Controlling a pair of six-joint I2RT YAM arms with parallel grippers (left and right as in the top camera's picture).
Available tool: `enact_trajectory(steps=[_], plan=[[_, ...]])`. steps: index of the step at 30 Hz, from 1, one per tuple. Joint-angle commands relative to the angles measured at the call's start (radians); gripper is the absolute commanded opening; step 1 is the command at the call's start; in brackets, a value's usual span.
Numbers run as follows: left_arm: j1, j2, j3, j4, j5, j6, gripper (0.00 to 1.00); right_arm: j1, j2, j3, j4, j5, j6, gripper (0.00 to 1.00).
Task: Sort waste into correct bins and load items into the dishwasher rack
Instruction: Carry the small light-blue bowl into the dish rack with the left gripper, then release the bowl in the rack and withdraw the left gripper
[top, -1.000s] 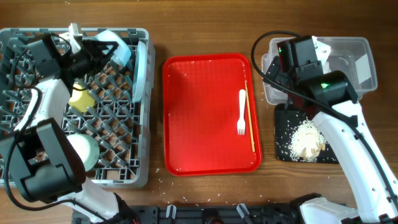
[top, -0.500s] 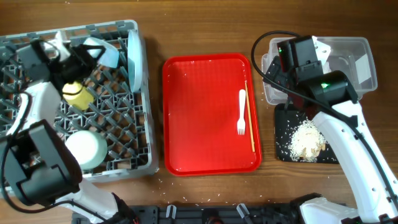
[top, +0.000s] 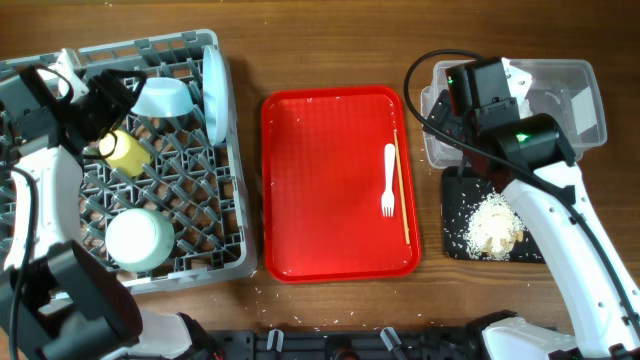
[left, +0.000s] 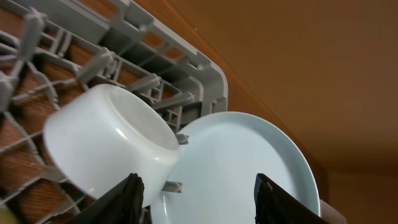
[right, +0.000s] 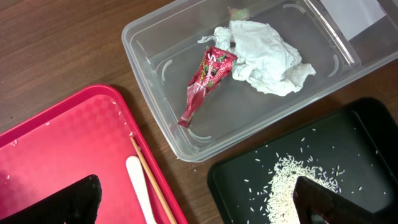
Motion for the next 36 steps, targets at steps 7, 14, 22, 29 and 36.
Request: enact_trajectory(steps=[7,14,22,29,36], plan=[[-0.188,-0.01,-0.003,0.082,-0.303,0.098,0.2,0.0,-0.003,0.016,0.002,-0.006,0.011,0.99],[-0.264,0.153,-0.003,0.145,-0.56,0.098,0.04,0.0,-0.003,0.016,0.002,-0.006,0.011,1.0],[-0.25,0.128,-0.003,-0.003,-0.562,0.09,0.04,0.0,-0.003,0.016,0.002,-0.006,0.011,1.0],[-0.251,-0.123,-0.003,-0.218,-0.37,0.09,0.04,0.0,-0.003,0.016,0.002,-0.005,0.011,1.0],[-0.269,-0.259,-0.004,-0.753,-0.317,0.09,0.44,0.0,-0.003,0.016,0.002,-0.006,0.011,1.0]])
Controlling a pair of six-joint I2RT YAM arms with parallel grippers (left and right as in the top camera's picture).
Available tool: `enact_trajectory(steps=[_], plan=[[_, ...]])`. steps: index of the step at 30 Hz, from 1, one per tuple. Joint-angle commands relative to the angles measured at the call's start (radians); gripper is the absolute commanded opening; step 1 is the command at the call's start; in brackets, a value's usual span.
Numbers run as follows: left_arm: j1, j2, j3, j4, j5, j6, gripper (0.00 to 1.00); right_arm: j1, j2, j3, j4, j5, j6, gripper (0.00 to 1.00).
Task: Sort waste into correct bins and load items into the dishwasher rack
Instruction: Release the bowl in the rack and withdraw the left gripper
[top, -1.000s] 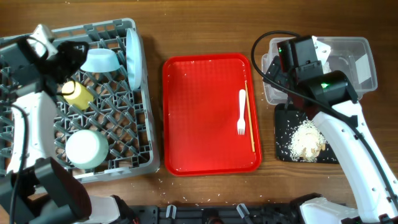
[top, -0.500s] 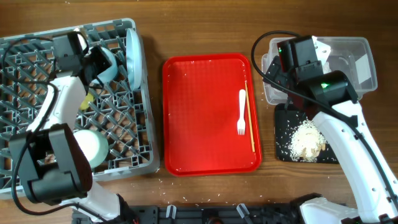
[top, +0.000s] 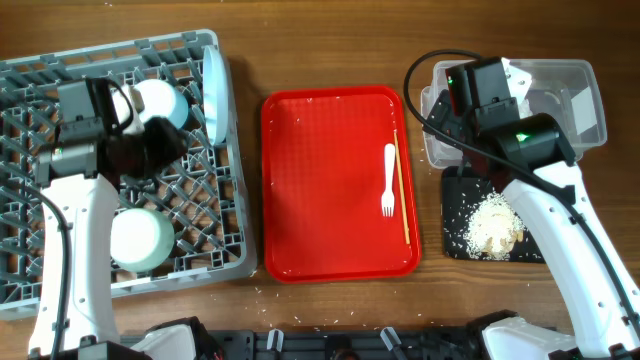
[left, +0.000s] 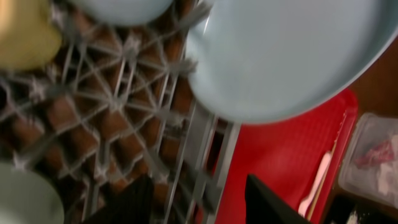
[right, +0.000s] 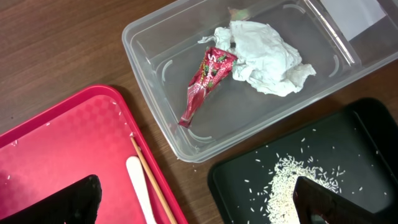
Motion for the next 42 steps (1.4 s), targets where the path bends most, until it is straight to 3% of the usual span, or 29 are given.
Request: enact_trajectory(steps=[1,4,9,13,17,21,28,32,35,40,42], plan=[[-0.039,0.003,-0.013,-0.146,0.063,0.006,0.42,0.0,-0.003,0.016,0.002,-0.005,0.012,1.0],[-0.126,0.003,-0.058,-0.181,0.063,0.009,0.39,0.0,-0.003,0.016,0.002,-0.006,0.011,1.0],[-0.278,0.003,-0.171,-0.069,0.015,-0.049,0.5,0.0,-0.003,0.016,0.002,-0.006,0.012,1.0],[-0.313,0.003,-0.213,-0.027,-0.177,-0.127,0.53,0.0,-0.003,0.016,0.001,-0.006,0.011,1.0],[-0.314,0.006,-0.215,0.0,-0.218,-0.126,0.56,0.0,-0.003,0.016,0.002,-0.005,0.011,1.0],[-0.367,0.012,-0.215,0.0,-0.216,-0.126,0.44,0.0,-0.003,0.016,0.001,-0.006,0.011,1.0],[-0.497,0.033,-0.216,0.0,-0.282,-0.127,0.39,0.0,-0.003,0.016,0.002,-0.006,0.011,1.0],[-0.501,0.074,-0.219,0.0,-0.294,-0.128,0.36,0.0,-0.003,0.016,0.002,-0.005,0.011,1.0],[-0.501,0.112,-0.219,-0.008,-0.293,-0.131,0.25,0.0,-0.003,0.016,0.002,-0.006,0.012,1.0],[-0.501,0.134,-0.219,-0.057,-0.294,-0.131,0.23,0.0,-0.003,0.016,0.002,-0.006,0.011,1.0],[-0.501,0.134,-0.219,-0.074,-0.297,-0.13,0.17,0.0,-0.003,0.016,0.002,-0.006,0.012,1.0]])
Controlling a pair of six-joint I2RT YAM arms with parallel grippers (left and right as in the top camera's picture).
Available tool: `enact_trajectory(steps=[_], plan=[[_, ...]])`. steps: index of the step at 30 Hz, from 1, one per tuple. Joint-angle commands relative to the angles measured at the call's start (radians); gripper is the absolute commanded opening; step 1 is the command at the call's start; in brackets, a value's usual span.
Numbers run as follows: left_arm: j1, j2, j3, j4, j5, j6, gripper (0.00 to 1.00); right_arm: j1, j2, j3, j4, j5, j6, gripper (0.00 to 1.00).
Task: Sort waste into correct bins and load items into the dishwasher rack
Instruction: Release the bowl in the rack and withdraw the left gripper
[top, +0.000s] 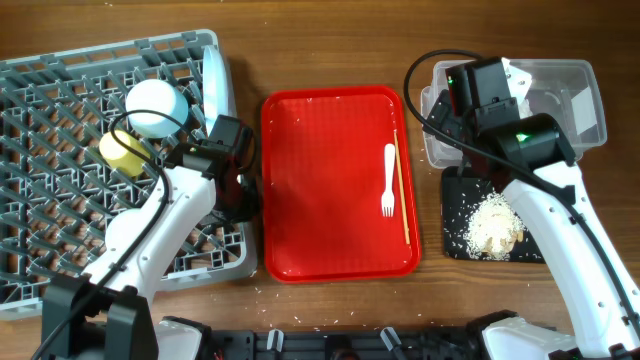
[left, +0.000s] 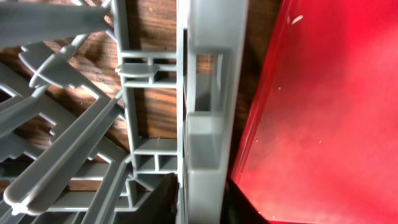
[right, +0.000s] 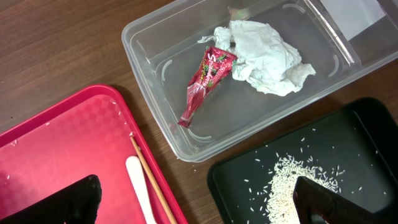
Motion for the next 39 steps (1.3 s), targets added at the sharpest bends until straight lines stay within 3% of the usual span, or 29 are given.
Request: enact_trajectory(steps=[1,8,13,19,23,25,26,30,39], plan=[[-0.005,0.006,-0.008,-0.024,-0.019,-0.006,0.1,0.0,-0.003,0.016,0.002,-0.006,0.011,1.0],[-0.005,0.006,-0.008,-0.065,-0.14,0.002,0.09,0.0,-0.003,0.016,0.002,-0.005,0.011,1.0],[-0.005,0.007,-0.013,-0.053,-0.148,0.059,0.07,0.0,-0.003,0.016,0.002,-0.005,0.012,1.0],[-0.005,0.007,-0.156,0.145,-0.148,0.111,0.04,0.0,-0.003,0.016,0.002,-0.005,0.011,1.0],[-0.005,0.006,-0.17,0.18,-0.149,0.175,0.04,0.0,-0.003,0.016,0.002,-0.006,0.012,1.0],[-0.005,0.006,-0.17,0.178,-0.149,0.211,0.04,0.0,-0.003,0.016,0.002,-0.006,0.011,1.0],[-0.005,0.006,-0.171,0.173,-0.154,0.216,0.11,0.0,-0.003,0.016,0.002,-0.006,0.011,1.0],[-0.005,0.006,-0.171,0.14,-0.16,0.216,0.04,0.0,-0.003,0.016,0.002,-0.006,0.011,1.0],[-0.005,0.006,-0.171,0.073,-0.16,0.216,0.04,0.0,-0.003,0.016,0.002,-0.006,0.011,1.0]])
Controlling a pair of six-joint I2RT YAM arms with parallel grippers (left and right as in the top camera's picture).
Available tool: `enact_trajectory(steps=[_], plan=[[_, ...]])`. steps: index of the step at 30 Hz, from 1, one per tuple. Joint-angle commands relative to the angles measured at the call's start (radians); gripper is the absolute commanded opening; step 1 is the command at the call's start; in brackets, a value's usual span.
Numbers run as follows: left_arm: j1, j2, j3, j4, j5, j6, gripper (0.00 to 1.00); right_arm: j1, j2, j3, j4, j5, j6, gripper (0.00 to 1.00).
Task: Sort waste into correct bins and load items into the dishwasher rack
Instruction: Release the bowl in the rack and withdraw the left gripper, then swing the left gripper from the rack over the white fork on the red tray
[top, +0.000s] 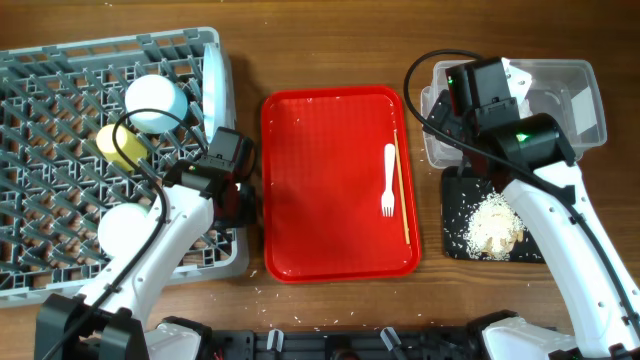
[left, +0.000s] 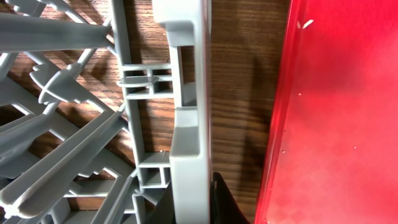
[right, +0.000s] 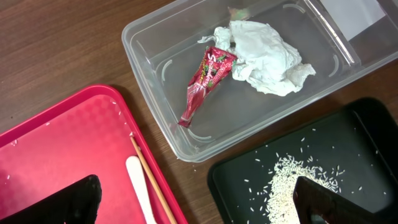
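The grey dishwasher rack stands at the left and holds a white bowl, a yellow cup, a white cup and an upright pale plate. My left gripper is shut on the rack's right rim, one finger on each side of it. A white fork and a wooden chopstick lie on the red tray. Above the gap between tray and bins, my right gripper hangs open and holds nothing.
A clear plastic bin at the back right holds a red wrapper and a crumpled white tissue. In front of it a black tray carries a heap of rice. Loose grains lie along the table's front edge.
The rack has shifted left, away from the red tray, with my left gripper still on its rim; a strip of bare wood now shows between them. The right arm has not moved.
My left gripper was first open by the bowl and plate at the rack's far corner. Then it was over the rack's right side, then at the right rim with a finger on each side. Now the rack sits further left. The right gripper stayed open throughout.
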Motion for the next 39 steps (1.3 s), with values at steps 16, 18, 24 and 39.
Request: enact_trajectory(steps=[16,18,24,39], plan=[[0.01,0.073,-0.069,-0.08,-0.056,0.091,1.0,0.0,-0.003,0.016,0.002,-0.005,0.011,1.0],[0.01,0.073,-0.069,-0.08,-0.055,0.091,1.0,0.0,-0.003,0.016,0.002,-0.006,0.011,1.0],[0.01,0.049,-0.067,-0.082,-0.056,0.091,1.0,0.0,-0.003,0.016,0.002,-0.006,0.011,1.0],[0.01,-0.323,-0.005,0.029,0.148,0.092,1.0,0.0,-0.003,0.016,0.002,-0.006,0.011,1.0]])
